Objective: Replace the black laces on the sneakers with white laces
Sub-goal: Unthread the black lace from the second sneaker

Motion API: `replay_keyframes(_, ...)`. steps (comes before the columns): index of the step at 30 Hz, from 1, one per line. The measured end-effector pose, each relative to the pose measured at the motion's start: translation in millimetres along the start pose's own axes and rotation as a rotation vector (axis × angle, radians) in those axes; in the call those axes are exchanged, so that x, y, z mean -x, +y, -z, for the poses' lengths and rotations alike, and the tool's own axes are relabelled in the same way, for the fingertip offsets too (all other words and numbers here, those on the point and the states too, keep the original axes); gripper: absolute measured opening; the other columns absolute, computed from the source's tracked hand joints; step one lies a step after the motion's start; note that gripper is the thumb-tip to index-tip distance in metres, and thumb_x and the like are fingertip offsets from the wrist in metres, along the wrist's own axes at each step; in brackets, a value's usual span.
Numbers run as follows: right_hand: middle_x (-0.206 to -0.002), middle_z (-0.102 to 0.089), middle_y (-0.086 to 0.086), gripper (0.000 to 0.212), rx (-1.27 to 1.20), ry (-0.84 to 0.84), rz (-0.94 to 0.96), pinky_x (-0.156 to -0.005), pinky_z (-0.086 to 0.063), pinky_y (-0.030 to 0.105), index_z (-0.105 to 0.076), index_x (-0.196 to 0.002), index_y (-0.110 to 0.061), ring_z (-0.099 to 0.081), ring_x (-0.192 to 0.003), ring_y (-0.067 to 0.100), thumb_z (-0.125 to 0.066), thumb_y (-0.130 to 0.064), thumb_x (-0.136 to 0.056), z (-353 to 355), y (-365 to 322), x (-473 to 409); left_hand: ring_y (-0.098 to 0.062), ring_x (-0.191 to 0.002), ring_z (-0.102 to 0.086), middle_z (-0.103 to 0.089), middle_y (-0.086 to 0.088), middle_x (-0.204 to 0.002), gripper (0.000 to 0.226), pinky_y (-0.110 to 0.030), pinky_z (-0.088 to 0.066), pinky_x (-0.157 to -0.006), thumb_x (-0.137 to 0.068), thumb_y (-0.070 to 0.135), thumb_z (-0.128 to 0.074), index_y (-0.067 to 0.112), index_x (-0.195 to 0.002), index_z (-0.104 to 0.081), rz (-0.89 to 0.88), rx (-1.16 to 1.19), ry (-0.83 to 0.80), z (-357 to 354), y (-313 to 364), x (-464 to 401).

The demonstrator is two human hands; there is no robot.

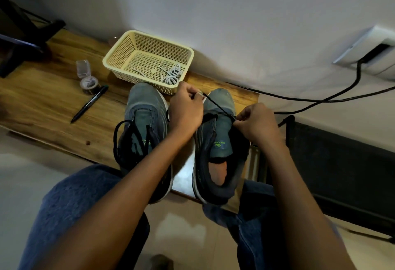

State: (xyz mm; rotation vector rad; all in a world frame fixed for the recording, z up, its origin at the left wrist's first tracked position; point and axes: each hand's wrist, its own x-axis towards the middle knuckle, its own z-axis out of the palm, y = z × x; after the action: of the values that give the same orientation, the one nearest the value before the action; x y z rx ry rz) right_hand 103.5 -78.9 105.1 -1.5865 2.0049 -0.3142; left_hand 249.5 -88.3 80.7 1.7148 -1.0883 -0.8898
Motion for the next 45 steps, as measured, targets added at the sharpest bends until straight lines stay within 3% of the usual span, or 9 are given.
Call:
replay_keyframes(3, -0.079, -0.062, 0.01, 0.006, 0.03, 0.004, 0.013, -0.067, -0.045, 0.028, -0.07, -0.08, -0.004, -0.059, -0.076, 0.022, -0.068, -0.01, -0.082, -1, 0, -1, -0.015, -0.1, -0.063, -0.066, 0.005, -0.111, 0.017, -0.034, -0.052, -0.085, -0.089, 0.017, -0.061, 0.024, -0.104, -0.057, -0.136, -0.208, -0.174, -6, -6, 7)
replay_keyframes(6, -0.086, -0.066, 0.014, 0.008, 0.062, 0.004, 0.019, -0.067, -0.046, 0.029, -0.07, -0.083, -0.005, -0.063, -0.083, 0.028, -0.068, -0.012, -0.082, -2, 0, -2, -0.019, -0.106, -0.061, -0.067, 0.002, -0.115, 0.03, -0.039, -0.053, -0.085, -0.084, 0.026, -0.069, 0.027, -0.114, -0.064, -0.224, -0.381, -0.296, -17, -13, 15)
replay_keyframes(19, -0.105, -0.064, 0.016, 0.023, 0.161, 0.042, 0.033, -0.077, -0.051, 0.035, -0.065, -0.103, -0.006, -0.061, -0.099, 0.034, -0.067, -0.017, -0.084, -8, -4, 2, -0.022, -0.093, -0.06, -0.066, -0.005, -0.1, 0.015, -0.027, -0.033, -0.066, -0.093, 0.026, -0.058, 0.014, -0.1, -0.063, -0.457, -0.564, -0.142, -22, -11, 24)
replay_keyframes(24, -0.099, -0.065, 0.014, 0.022, 0.146, 0.003, 0.033, -0.076, -0.053, 0.037, -0.066, -0.101, -0.006, -0.062, -0.093, 0.031, -0.069, -0.016, -0.082, -6, -4, 2, -0.023, -0.12, -0.046, -0.063, 0.003, -0.118, 0.035, -0.039, -0.033, -0.096, -0.089, 0.028, -0.062, 0.026, -0.123, -0.053, -0.504, -0.63, -0.298, -23, -11, 23)
replay_keyframes(27, -0.097, -0.064, 0.014, 0.022, 0.149, -0.03, 0.026, -0.079, -0.054, 0.04, -0.066, -0.099, -0.007, -0.062, -0.091, 0.032, -0.069, -0.015, -0.08, -7, -5, 0, -0.019, -0.124, -0.042, -0.061, 0.008, -0.122, 0.043, -0.039, -0.027, -0.101, -0.087, 0.031, -0.064, 0.033, -0.128, -0.051, -0.522, -0.691, -0.322, -23, -10, 23)
replay_keyframes(31, -0.096, -0.064, 0.014, 0.022, 0.152, -0.025, 0.025, -0.079, -0.055, 0.042, -0.066, -0.097, -0.006, -0.062, -0.09, 0.031, -0.072, -0.019, -0.08, -8, -4, -1, -0.016, -0.115, -0.048, -0.067, 0.007, -0.109, 0.02, -0.037, -0.028, -0.096, -0.088, 0.036, -0.061, 0.034, -0.108, -0.065, -0.573, -0.718, -0.271, -23, -10, 26)
replay_keyframes(36, -0.094, -0.067, 0.015, 0.018, 0.118, -0.029, 0.003, -0.075, -0.055, 0.037, -0.069, -0.095, -0.005, -0.064, -0.089, 0.031, -0.071, -0.017, -0.08, -7, -2, -3, -0.022, -0.11, -0.052, -0.065, -0.002, -0.104, 0.02, -0.039, -0.032, -0.095, -0.093, 0.033, -0.058, 0.021, -0.107, -0.065, -0.542, -0.791, -0.211, -22, -7, 26)
replay_keyframes(41, -0.092, -0.066, 0.014, 0.014, 0.103, 0.01, -0.031, -0.069, -0.049, 0.031, -0.068, -0.092, -0.006, -0.063, -0.086, 0.029, -0.07, -0.014, -0.081, -5, 2, -3, -0.023, -0.102, -0.054, -0.06, -0.007, -0.107, 0.018, -0.027, -0.037, -0.07, -0.096, 0.025, -0.054, 0.013, -0.107, -0.061, -0.482, -0.685, -0.094, 2, 5, 9)
replay_keyframes(45, -0.089, -0.065, 0.013, 0.013, 0.124, 0.003, -0.001, -0.071, -0.05, 0.032, -0.068, -0.09, -0.004, -0.063, -0.086, 0.031, -0.07, -0.014, -0.082, -5, 0, -2, -0.024, -0.104, -0.054, -0.063, -0.006, -0.106, 0.014, -0.032, -0.043, -0.073, -0.092, 0.023, -0.06, 0.015, -0.104, -0.063, -0.435, -0.644, -0.109, 12, -2, 1)
